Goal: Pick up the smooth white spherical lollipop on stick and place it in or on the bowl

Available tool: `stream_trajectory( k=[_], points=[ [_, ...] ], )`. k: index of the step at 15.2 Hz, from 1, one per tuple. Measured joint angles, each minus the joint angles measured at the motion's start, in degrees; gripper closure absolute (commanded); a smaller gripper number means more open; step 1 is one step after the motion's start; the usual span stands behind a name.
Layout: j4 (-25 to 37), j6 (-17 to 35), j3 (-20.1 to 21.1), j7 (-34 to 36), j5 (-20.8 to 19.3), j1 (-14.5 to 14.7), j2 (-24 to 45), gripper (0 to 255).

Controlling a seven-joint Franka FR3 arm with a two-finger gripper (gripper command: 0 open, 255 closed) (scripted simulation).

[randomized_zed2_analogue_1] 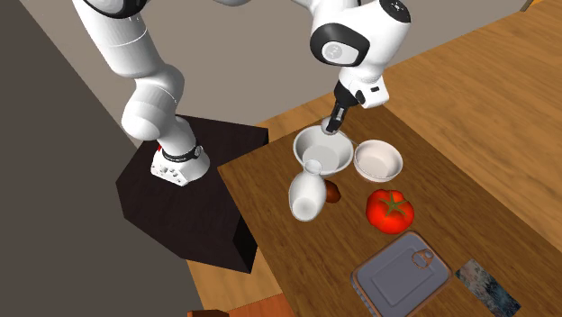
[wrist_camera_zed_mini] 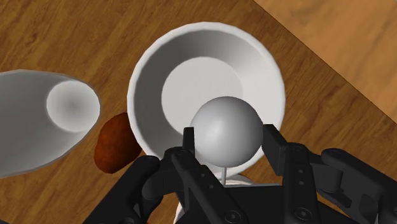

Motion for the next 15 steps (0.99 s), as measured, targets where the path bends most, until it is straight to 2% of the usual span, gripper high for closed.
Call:
stream_trajectory(
  k=[2,3,9,15],
  points=[
    [-0.01,0.03,0.00,0.00,0.00,0.00,0.01,255],
    [-0.02,0.03,0.00,0.00,0.00,0.00,0.01,0],
    [-0.01,0.04,0.00,0.00,0.00,0.00,0.01,0],
    [6.56,-6.87,-0.35,0.15,-0.33,-0.35,-0.36,0]
  ],
)
